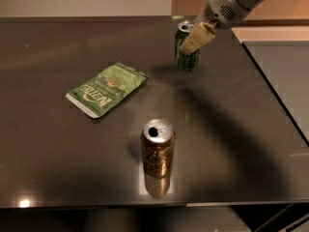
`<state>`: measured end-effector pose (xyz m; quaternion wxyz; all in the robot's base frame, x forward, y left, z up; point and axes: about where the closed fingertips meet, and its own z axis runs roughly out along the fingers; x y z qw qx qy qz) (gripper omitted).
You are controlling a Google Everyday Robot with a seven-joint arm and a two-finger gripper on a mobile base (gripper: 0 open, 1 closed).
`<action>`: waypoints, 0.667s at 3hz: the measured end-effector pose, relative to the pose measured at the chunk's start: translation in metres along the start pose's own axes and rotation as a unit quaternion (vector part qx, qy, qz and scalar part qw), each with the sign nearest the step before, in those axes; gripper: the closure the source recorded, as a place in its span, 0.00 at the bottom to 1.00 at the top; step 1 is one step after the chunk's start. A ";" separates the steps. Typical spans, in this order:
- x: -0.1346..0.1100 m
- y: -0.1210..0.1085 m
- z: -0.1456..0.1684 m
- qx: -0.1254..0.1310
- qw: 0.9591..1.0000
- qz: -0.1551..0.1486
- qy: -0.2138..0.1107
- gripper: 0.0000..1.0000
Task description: Pick green can
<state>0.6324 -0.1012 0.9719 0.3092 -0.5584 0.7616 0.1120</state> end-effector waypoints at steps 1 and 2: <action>-0.008 0.025 -0.050 0.004 1.000 -0.016 -0.004 1.00; -0.008 0.025 -0.050 0.004 1.000 -0.016 -0.004 1.00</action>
Offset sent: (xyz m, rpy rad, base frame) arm -0.0586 -0.0224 0.0668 -0.0056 -0.0463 0.0271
